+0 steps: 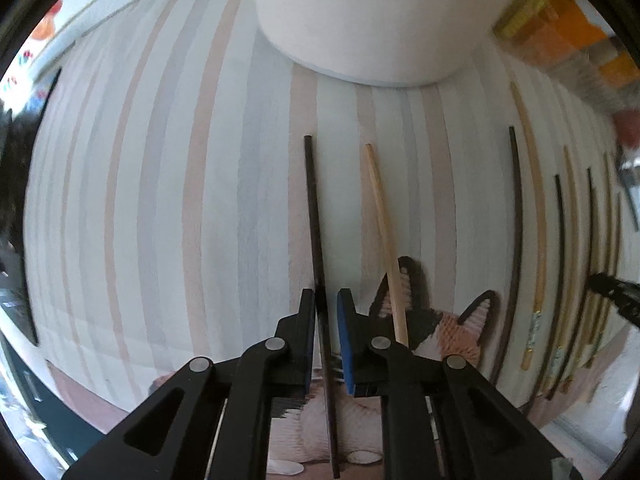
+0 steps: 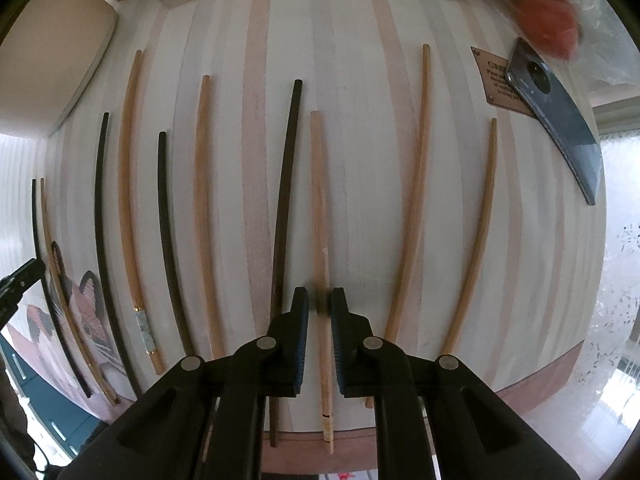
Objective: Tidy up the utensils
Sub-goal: 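Lift both held chopsticks up over the cream chopstick holder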
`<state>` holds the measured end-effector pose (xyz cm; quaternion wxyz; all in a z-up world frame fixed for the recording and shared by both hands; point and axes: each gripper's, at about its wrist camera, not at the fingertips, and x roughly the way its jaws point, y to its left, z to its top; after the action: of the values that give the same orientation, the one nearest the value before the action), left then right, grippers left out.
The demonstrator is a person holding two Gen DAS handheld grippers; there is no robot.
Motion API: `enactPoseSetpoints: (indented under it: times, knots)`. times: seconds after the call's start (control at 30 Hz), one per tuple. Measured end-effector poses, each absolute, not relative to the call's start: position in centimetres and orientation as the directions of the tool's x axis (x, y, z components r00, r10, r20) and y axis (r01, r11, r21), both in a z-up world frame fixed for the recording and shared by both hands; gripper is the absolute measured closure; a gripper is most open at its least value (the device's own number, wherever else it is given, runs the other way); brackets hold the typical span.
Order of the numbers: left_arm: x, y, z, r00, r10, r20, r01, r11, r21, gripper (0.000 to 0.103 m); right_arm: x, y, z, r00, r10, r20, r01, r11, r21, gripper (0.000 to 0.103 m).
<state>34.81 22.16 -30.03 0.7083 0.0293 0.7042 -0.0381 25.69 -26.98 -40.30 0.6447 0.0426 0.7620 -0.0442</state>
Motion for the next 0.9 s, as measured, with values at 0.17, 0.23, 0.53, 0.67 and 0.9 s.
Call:
enactPoseSetpoints:
  times: [0.17, 0.23, 0.53, 0.67, 0.9]
  knots:
    - [33.6, 20.4, -29.6, 0.032, -0.013, -0.999, 0.084, 0.996, -0.010, 0.100, 25.8, -27.0, -40.4, -0.159, 0.011, -0.987, 0.149, 0.989, -0.013, 0.092]
    - [31.8, 20.1, -29.8, 0.052, 0.004, -0.999, 0.082, 0.997, 0.009, 0.100, 25.6, -27.4, -40.1, -0.134, 0.018, -0.991, 0.160, 0.987, -0.003, 0.096]
    - [28.4, 22.3, -24.8, 0.159, -0.028, -0.987, 0.065, 0.998, -0.018, 0.100, 23.2, -29.0, -36.4, 0.015, 0.089, -0.996, 0.192, 0.977, 0.090, 0.096]
    - [27.3, 22.5, -22.1, 0.237, -0.029, -0.971, 0.043, 0.999, -0.020, 0.100, 22.6, -28.1, -33.7, 0.077, 0.098, -0.992, 0.158, 0.982, 0.109, 0.096]
    - [25.5, 22.2, -16.1, 0.369, -0.046, -0.928, 0.013, 0.999, -0.045, 0.100, 22.3, -25.6, -29.5, 0.170, 0.125, -0.977, 0.060, 0.989, 0.137, 0.096]
